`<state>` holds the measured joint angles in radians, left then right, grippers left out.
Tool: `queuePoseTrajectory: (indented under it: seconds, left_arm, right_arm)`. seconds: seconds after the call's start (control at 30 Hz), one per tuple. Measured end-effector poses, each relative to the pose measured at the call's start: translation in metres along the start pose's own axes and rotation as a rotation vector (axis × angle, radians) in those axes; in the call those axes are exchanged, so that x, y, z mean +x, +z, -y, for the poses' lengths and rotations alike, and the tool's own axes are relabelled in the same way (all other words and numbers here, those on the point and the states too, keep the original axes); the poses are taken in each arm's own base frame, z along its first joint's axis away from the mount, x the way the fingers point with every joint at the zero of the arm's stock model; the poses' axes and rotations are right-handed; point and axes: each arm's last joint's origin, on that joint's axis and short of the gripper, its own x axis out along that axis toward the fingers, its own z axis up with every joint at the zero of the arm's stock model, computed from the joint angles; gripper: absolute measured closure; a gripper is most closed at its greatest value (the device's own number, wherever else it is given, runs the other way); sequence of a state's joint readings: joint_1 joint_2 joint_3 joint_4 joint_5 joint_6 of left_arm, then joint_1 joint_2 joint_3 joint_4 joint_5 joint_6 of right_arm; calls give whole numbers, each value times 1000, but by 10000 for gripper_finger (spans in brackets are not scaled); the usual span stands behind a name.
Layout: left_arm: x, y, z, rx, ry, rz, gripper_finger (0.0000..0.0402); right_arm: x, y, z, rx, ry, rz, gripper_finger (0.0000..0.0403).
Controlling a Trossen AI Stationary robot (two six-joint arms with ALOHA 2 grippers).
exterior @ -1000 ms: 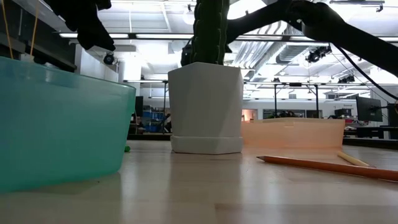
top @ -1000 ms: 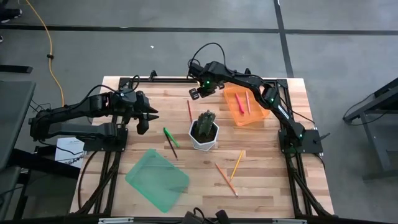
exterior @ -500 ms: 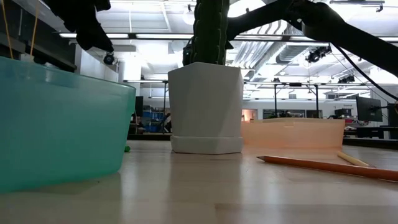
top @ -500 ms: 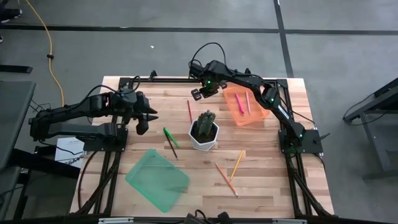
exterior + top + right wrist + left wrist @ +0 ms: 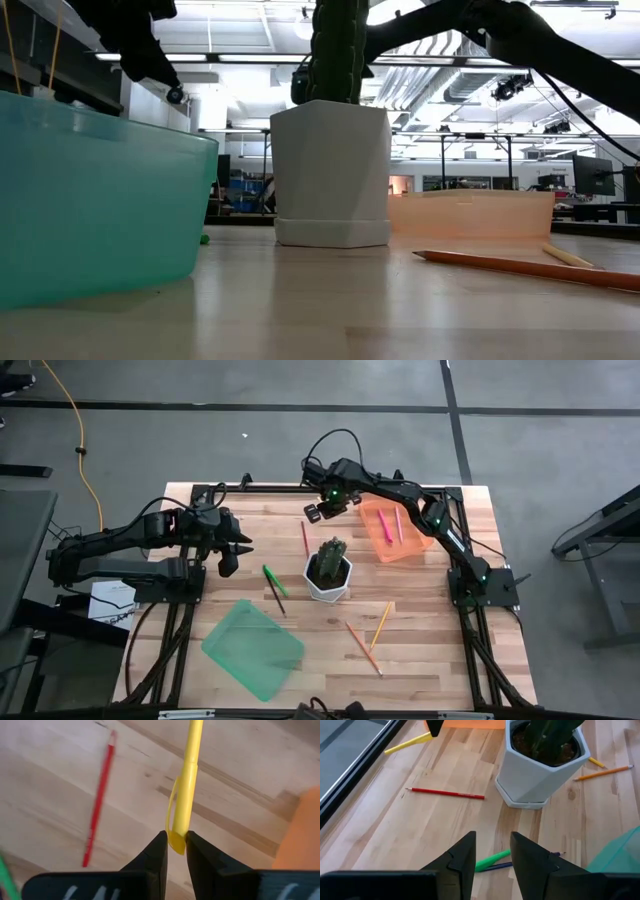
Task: Sort pens & pencils
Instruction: Put the yellow pen into the orange bin
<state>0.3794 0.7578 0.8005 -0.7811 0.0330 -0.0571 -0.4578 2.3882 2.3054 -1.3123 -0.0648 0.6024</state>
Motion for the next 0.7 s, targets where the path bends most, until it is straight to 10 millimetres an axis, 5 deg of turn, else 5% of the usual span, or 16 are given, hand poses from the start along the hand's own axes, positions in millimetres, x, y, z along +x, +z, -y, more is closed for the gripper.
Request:
queuePoseTrajectory:
  seconds: [0.7]
  left_arm:
    - [0, -2, 0, -2, 1, -16, 293]
  right_arm:
    - [37, -4, 5, 37, 102, -106, 355]
